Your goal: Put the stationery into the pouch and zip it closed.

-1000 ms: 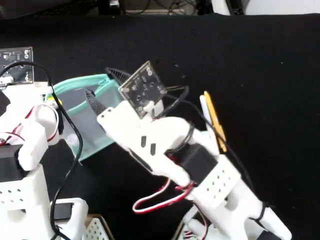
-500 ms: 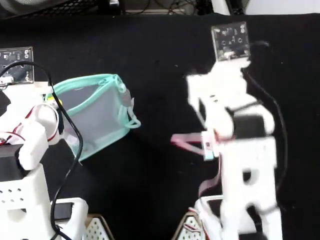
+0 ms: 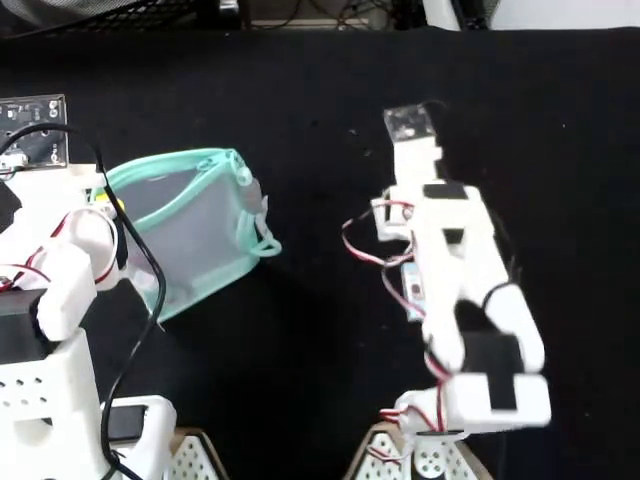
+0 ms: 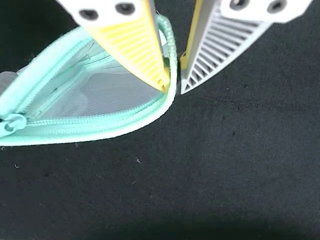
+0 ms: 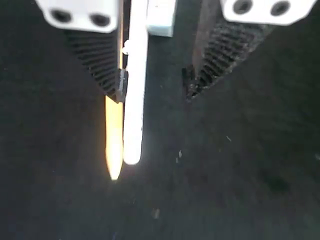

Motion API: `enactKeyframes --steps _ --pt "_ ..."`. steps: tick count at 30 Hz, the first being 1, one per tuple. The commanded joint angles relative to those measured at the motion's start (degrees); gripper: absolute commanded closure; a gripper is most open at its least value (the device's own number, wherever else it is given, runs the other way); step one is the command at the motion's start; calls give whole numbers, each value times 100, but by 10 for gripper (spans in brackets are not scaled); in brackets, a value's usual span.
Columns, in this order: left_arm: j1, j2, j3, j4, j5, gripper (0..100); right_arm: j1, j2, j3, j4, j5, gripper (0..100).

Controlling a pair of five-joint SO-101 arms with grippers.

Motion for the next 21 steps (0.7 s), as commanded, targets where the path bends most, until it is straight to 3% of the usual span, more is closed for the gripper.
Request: enactKeyframes --steps 1,11,21 --pt "57 193 848 53 0 967 141 532 -646 -79 185 812" --pt "31 158 848 53 0 967 185 1358 -1323 105 202 812" --pt "31 167 848 53 0 967 264 -92 -215 246 158 812"
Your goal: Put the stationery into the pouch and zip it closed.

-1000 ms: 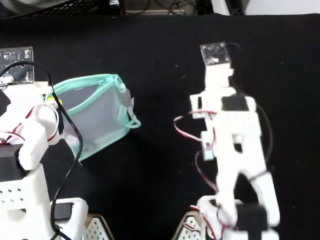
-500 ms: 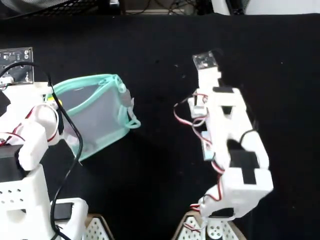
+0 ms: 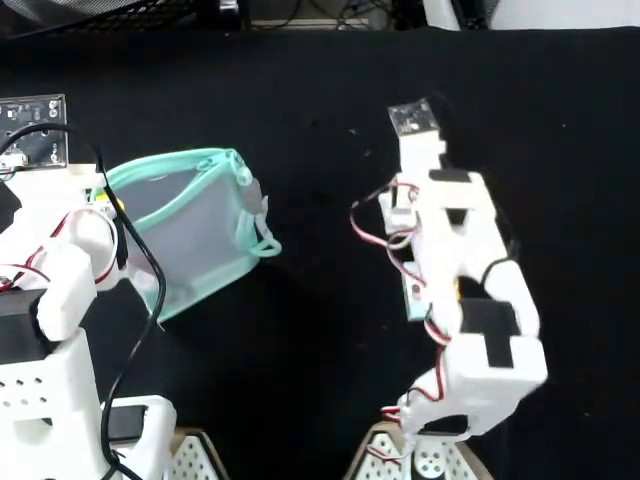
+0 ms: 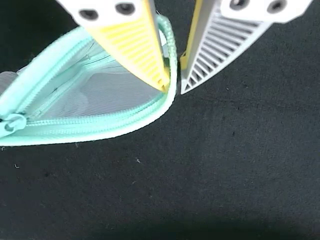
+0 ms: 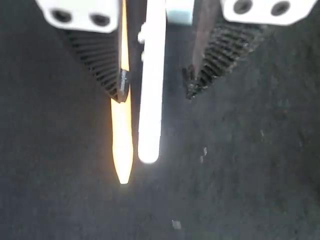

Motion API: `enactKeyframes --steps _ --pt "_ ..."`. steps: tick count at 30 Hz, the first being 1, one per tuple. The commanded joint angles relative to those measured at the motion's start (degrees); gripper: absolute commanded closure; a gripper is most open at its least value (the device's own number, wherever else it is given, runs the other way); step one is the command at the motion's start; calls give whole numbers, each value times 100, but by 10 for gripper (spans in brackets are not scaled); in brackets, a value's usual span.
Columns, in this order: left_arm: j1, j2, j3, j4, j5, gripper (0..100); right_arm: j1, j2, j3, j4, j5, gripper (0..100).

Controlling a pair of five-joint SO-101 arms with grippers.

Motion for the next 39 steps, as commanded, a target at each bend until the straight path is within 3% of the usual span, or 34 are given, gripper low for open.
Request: enactKeyframes --steps 1,10,28,31,36,39 --pt "31 167 840 53 0 967 53 -1112 655 167 53 812" --pt "31 167 840 53 0 967 -105 -3169 2580 545 563 862" --pt "31 149 840 53 0 967 -105 -1367 1991 202 651 839" --pt "31 149 840 53 0 967 -149 -1437 2018 246 624 860" --pt "31 149 840 53 0 967 -334 -2176 2237 255 607 984" --pt "31 149 840 53 0 967 -642 -2888 2536 255 396 985"
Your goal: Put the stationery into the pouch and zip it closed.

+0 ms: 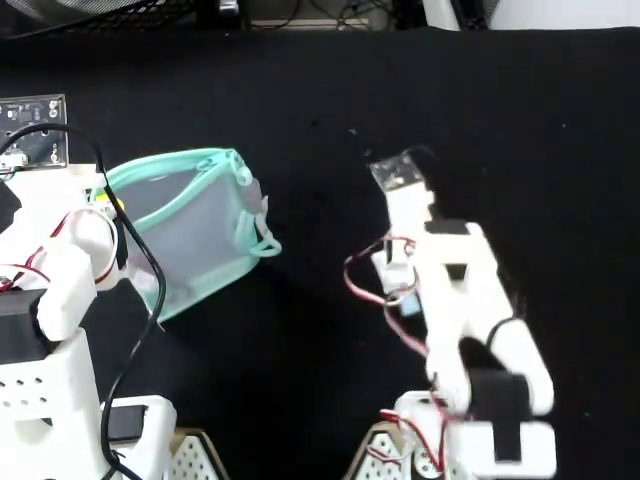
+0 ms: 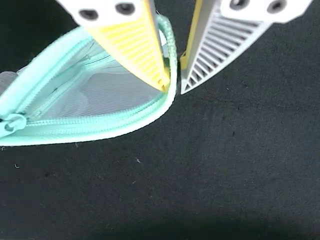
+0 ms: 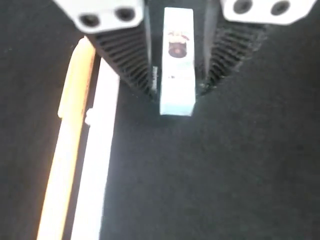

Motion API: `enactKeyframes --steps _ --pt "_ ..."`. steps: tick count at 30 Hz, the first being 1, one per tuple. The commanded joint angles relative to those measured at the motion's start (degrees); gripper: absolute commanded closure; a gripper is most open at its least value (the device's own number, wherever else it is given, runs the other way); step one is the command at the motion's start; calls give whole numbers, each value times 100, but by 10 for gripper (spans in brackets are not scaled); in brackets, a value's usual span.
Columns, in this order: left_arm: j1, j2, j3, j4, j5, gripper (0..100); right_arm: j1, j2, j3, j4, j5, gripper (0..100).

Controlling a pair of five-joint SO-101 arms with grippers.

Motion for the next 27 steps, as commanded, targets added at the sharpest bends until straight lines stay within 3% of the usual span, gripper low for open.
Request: enactKeyframes --steps 1,9,13,27 --pt "31 149 840 53 0 967 -475 -927 224 44 -255 985" --pt "40 167 840 53 0 967 -1679 -1262 426 273 -668 941" --pt "57 176 840 53 0 967 -1688 -602 4 492 -624 840" --pt "57 185 831 53 0 967 -1697 1182 -1323 774 -615 846"
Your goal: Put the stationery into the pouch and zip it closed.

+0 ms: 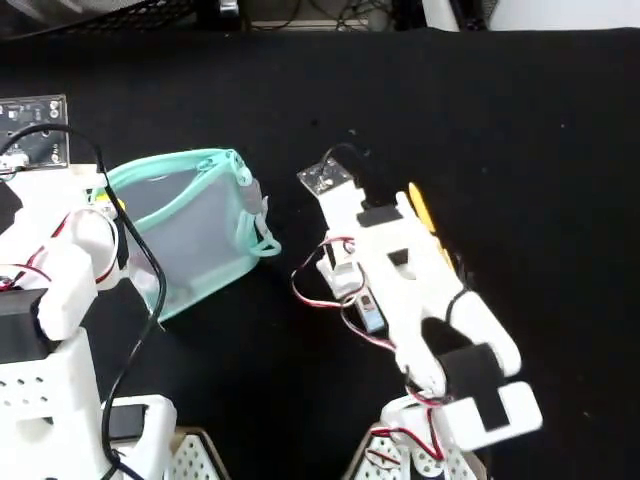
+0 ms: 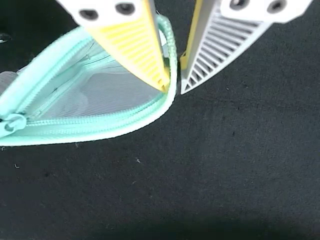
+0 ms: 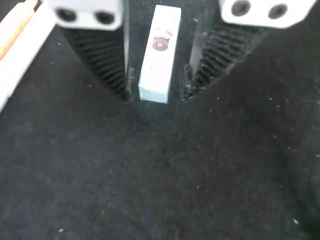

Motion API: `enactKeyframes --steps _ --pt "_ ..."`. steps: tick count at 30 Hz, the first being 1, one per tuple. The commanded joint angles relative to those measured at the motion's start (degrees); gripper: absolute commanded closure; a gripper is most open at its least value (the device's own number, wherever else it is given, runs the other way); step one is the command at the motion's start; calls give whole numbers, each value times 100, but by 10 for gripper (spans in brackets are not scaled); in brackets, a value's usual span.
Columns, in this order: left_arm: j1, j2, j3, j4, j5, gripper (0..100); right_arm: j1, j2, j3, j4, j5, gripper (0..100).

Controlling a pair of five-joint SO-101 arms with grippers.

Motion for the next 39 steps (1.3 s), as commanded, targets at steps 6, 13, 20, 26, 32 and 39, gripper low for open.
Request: enactKeyframes --steps 6,13,20,26,32,39 --pt "57 185 831 53 0 967 -70 523 -541 -9 -9 863" --pt "57 185 831 53 0 967 -70 277 -690 273 -9 985" --pt "66 185 831 53 0 967 -97 -136 -602 519 26 974" --pt "66 185 831 53 0 967 -79 13 -338 510 325 841" --pt "48 167 831 53 0 967 -70 426 -286 176 316 893" --pt "57 158 831 53 0 967 -70 673 -347 -9 281 988"
